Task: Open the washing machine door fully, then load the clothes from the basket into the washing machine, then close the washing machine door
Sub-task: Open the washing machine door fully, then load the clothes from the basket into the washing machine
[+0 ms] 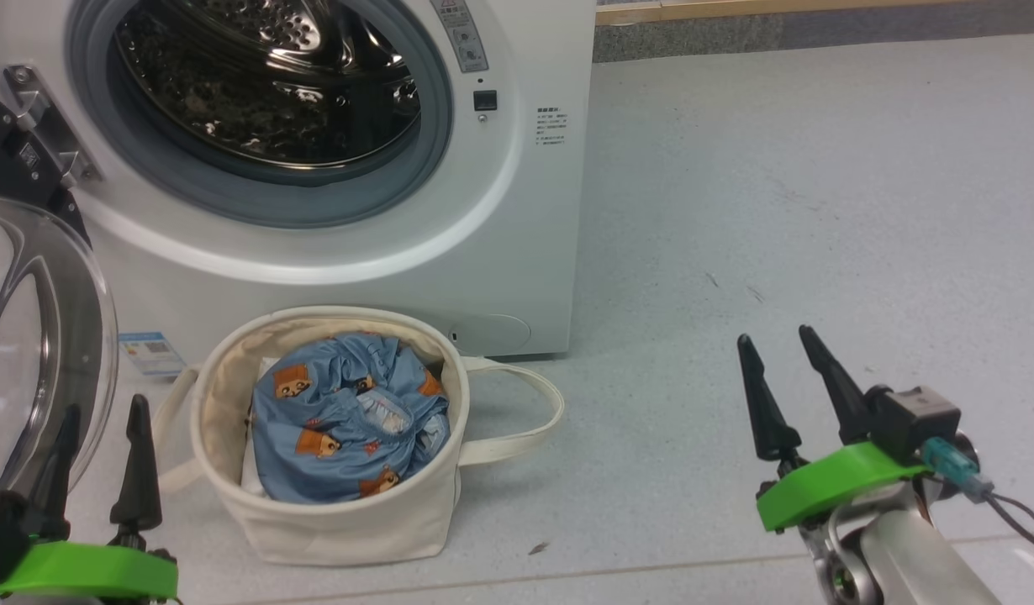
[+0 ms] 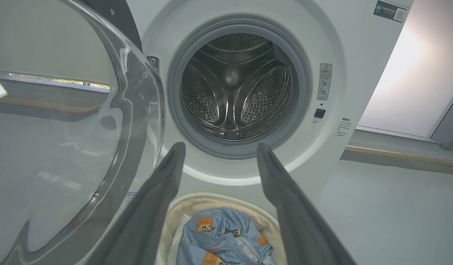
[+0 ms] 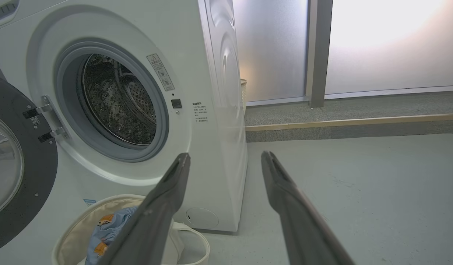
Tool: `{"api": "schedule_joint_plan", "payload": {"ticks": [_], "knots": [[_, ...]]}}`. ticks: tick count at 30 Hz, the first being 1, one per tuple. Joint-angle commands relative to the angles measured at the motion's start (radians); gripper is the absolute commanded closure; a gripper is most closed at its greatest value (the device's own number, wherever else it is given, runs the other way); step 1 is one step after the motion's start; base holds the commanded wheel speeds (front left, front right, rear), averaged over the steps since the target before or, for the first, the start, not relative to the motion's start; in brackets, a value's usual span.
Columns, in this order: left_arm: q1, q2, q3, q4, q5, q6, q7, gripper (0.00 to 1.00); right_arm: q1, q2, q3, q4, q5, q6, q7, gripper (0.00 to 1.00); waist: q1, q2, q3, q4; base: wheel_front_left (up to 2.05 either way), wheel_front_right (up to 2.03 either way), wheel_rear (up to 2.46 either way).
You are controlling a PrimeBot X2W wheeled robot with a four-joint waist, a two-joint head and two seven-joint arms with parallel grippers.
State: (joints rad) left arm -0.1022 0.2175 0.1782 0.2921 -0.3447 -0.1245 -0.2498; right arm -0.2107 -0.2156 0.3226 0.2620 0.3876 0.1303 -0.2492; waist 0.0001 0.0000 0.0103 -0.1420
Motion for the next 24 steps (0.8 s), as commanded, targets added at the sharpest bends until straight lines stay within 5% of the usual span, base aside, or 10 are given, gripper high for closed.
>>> {"api": "schedule_joint_plan", "payload": {"ticks": [1, 24], "knots": [[-0.021, 0.024, 0.04, -0.038, 0.011, -0.004, -0.012, 0.0, -0.048, -0.011, 0.004, -0.025, 0.003, 0.0, -0.013, 0.0, -0.0001, 0.0, -0.001, 0.003, 0.0, 0.0, 0.0], [-0.023, 0.038, 0.042, -0.048, 0.003, -0.006, -0.012, 0.0, -0.042, -0.009, -0.053, -0.006, -0.016, 0.0, -0.013, 0.0, -0.0001, 0.0, -0.001, 0.033, 0.0, 0.0, 0.0]]}}
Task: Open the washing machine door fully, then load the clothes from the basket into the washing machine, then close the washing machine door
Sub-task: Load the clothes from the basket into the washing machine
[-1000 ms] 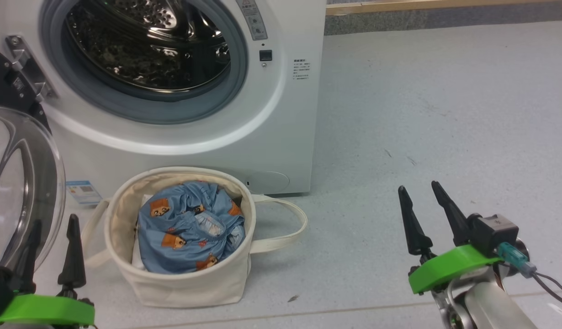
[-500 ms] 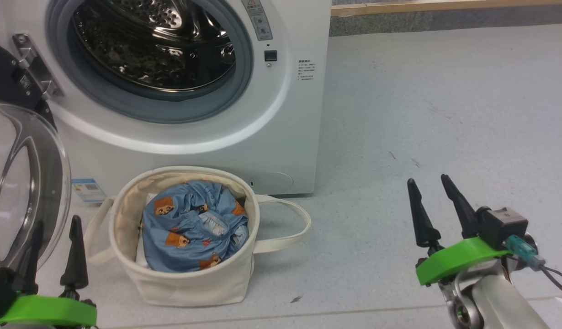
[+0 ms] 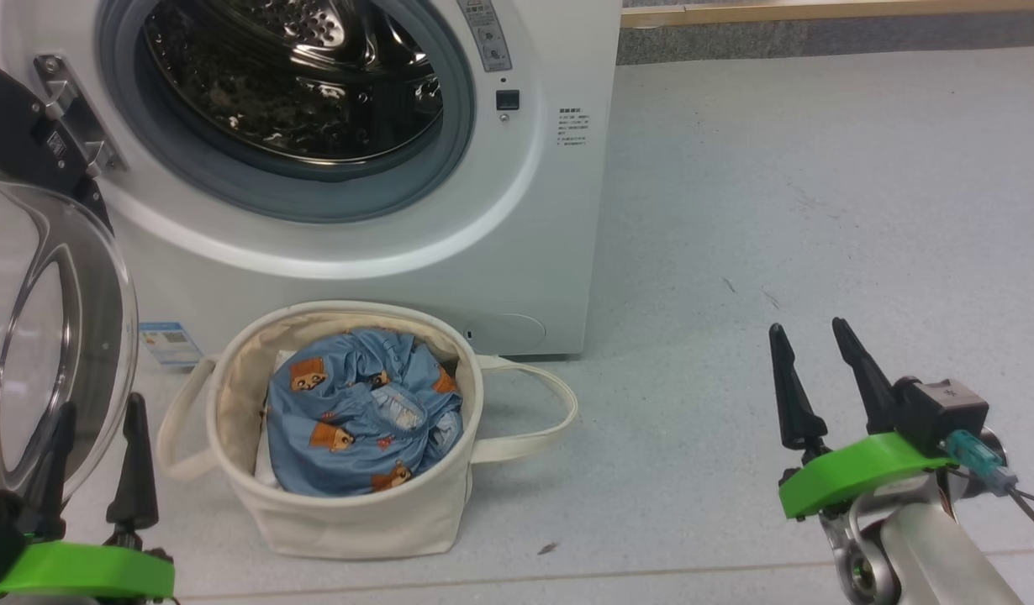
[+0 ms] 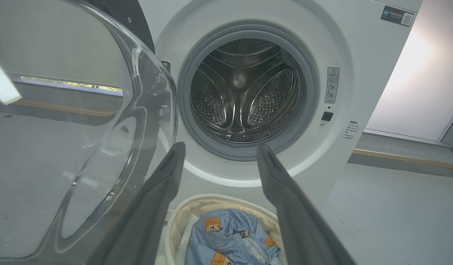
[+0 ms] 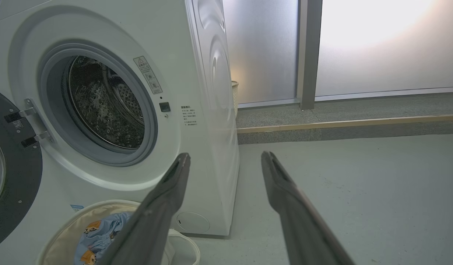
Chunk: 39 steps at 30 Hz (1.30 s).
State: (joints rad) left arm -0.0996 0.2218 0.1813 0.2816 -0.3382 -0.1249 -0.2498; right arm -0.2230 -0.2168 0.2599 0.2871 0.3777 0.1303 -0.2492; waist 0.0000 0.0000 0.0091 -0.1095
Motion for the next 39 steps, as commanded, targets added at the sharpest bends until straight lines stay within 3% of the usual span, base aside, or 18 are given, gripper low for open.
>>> {"api": "schedule_joint_plan", "payload": {"ticks": [1, 18, 39], "knots": [[-0.026, 0.036, 0.038, -0.037, -0.004, -0.006, -0.012, 0.0, -0.03, -0.007, 0.009, -0.032, -0.007, 0.0, -0.013, 0.0, 0.0, 0.0, 0.001, 0.001, 0.0, 0.0, 0.0], [-0.037, 0.047, 0.062, -0.005, -0.004, -0.006, -0.012, 0.0, -0.023, 0.004, 0.006, -0.045, -0.01, 0.0, -0.013, 0.0, 0.0, 0.0, 0.002, 0.02, 0.17, -0.22, 0.05], [-0.047, 0.049, 0.041, -0.003, -0.002, -0.006, -0.012, 0.0, -0.022, 0.006, 0.006, -0.047, -0.008, 0.0, -0.013, 0.0, 0.0, 0.0, 0.003, 0.03, 1.54, -1.81, 0.26]]}}
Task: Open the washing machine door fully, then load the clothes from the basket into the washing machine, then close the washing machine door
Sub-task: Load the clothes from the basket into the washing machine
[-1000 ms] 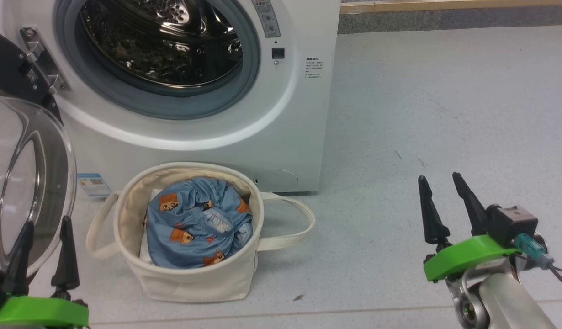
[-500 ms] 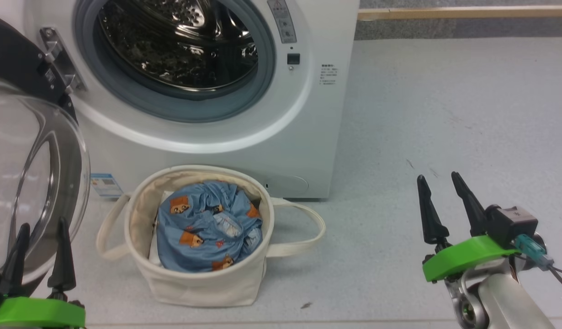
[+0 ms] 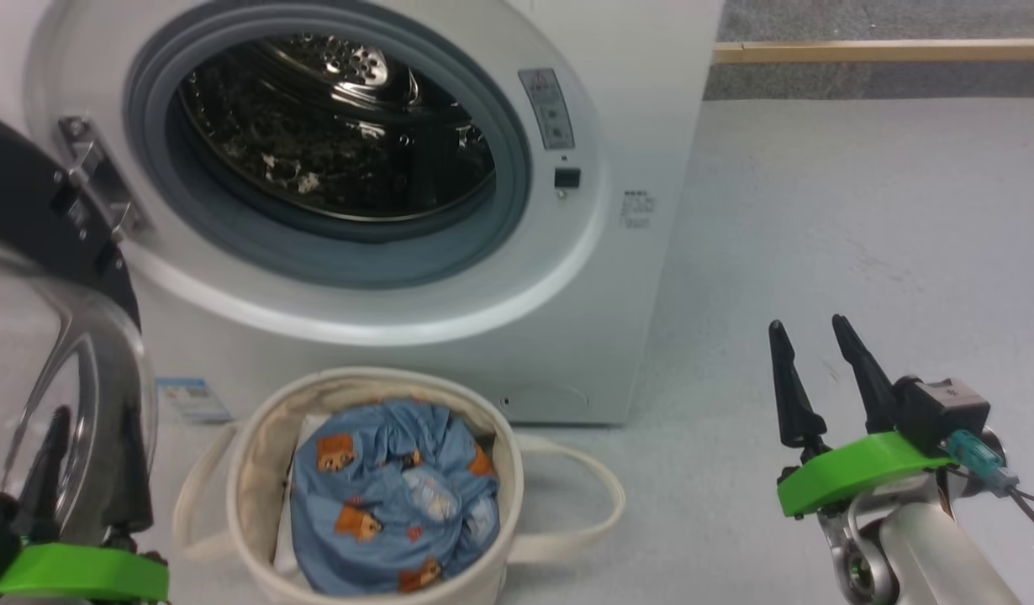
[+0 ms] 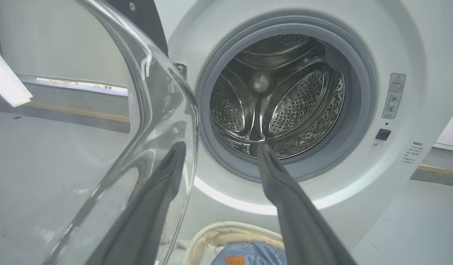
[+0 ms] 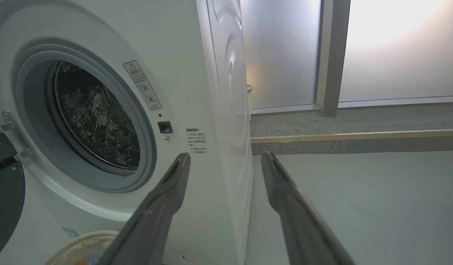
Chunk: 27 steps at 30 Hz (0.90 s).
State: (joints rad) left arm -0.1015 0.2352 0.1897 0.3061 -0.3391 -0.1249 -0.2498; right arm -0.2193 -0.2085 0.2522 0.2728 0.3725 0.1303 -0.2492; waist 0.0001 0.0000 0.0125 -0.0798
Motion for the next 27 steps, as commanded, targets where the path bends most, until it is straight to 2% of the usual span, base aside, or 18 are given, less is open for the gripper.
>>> {"api": "schedule_joint_plan", "payload": {"ticks": [1, 11, 19, 27], "knots": [[-0.047, 0.036, 0.031, -0.03, -0.001, -0.006, -0.012, 0.0, -0.026, -0.001, 0.014, -0.032, -0.004, 0.0, -0.013, 0.0, -0.0001, 0.0, 0.001, 0.0, 1.92, -1.94, 0.02], [-0.057, 0.022, 0.009, -0.035, 0.002, -0.006, -0.012, 0.0, -0.028, 0.006, 0.009, -0.031, -0.007, 0.0, -0.013, 0.0, -0.0001, 0.0, 0.006, 0.0, 1.22, -1.19, -0.03], [-0.066, 0.015, -0.032, -0.042, 0.001, -0.006, -0.012, 0.0, -0.026, 0.009, 0.008, -0.029, -0.007, 0.0, -0.013, 0.0, -0.0001, 0.0, 0.007, -0.003, 0.12, -0.12, 0.0], [-0.069, 0.019, -0.033, -0.043, -0.004, -0.006, -0.012, 0.0, -0.024, 0.011, 0.001, -0.025, -0.011, 0.0, -0.013, 0.0, -0.0001, 0.0, 0.009, -0.01, 0.0, 0.0, 0.0]]}}
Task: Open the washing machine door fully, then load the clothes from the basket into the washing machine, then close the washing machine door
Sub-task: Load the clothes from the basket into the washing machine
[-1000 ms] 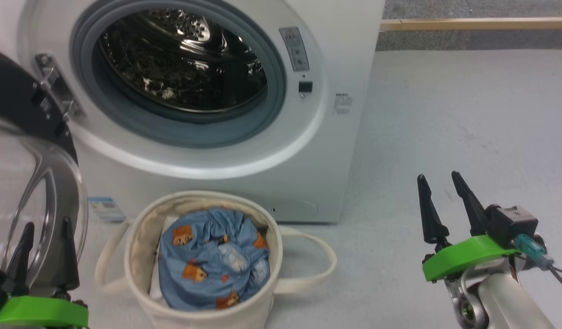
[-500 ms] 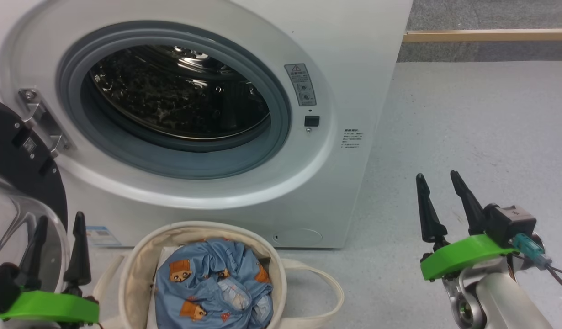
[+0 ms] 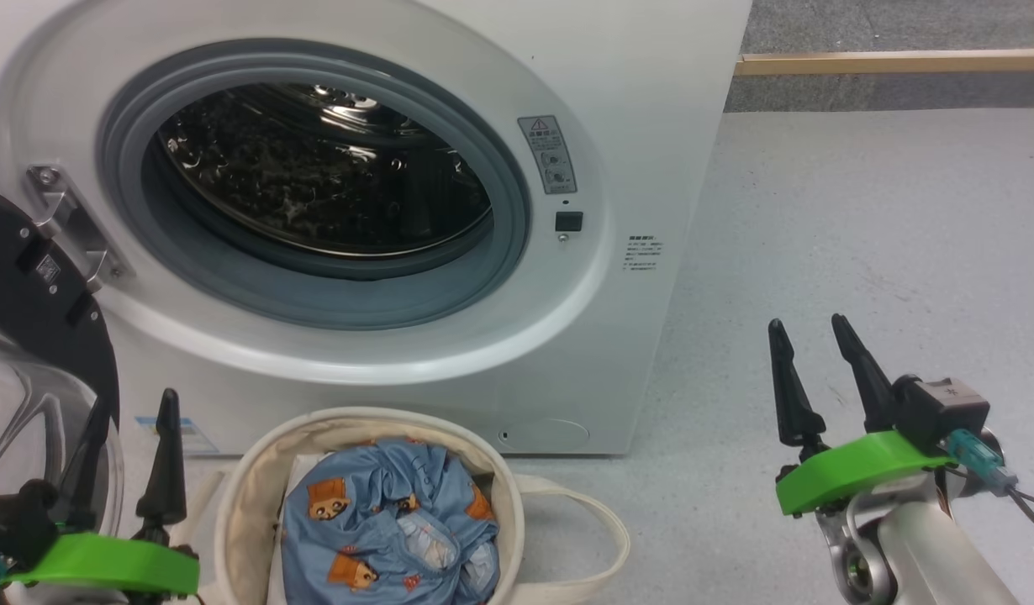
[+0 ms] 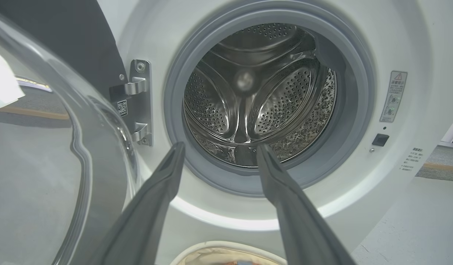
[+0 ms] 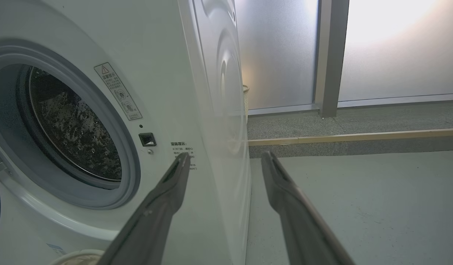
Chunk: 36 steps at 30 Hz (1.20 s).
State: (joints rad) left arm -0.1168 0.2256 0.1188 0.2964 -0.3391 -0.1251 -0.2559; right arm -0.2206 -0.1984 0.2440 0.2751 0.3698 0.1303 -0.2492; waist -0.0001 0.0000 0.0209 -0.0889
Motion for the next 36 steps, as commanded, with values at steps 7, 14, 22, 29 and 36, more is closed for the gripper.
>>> {"api": "schedule_joint_plan", "payload": {"ticks": [7, 14, 22, 29, 36], "knots": [[-0.061, 0.021, 0.03, -0.028, -0.039, -0.006, -0.006, 0.0, -0.022, 0.002, 0.008, -0.024, -0.009, 0.0, -0.013, 0.0, 0.0001, 0.0, 0.004, -0.003, 0.0, 0.0, 0.0], [-0.083, 0.007, 0.016, 0.009, -0.005, -0.004, -0.006, 0.0, -0.023, 0.003, 0.008, -0.02, -0.007, 0.0, -0.013, 0.0, 0.0001, 0.0, 0.018, -0.003, 0.0, 0.0, 0.0], [-0.146, -0.091, -0.05, 0.1, 0.074, 0.0, -0.006, 0.0, -0.039, -0.004, 0.014, -0.027, 0.005, 0.0, -0.013, 0.0, 0.0001, 0.0, 0.062, -0.003, 0.0, 0.0, 0.0], [-0.214, -0.117, -0.065, 0.276, 0.049, -0.004, -0.006, 0.0, -0.059, -0.005, 0.015, -0.036, 0.0, 0.0, -0.013, 0.0, 0.0001, 0.0, 0.113, -0.018, 0.0, 0.0, 0.0], [-0.286, -0.09, -0.279, 0.431, -0.064, -0.005, -0.006, 0.0, -0.084, -0.001, 0.009, -0.053, -0.008, 0.0, -0.013, 0.0, 0.0001, 0.0, 0.185, -0.041, 0.0, 0.0, 0.0]]}}
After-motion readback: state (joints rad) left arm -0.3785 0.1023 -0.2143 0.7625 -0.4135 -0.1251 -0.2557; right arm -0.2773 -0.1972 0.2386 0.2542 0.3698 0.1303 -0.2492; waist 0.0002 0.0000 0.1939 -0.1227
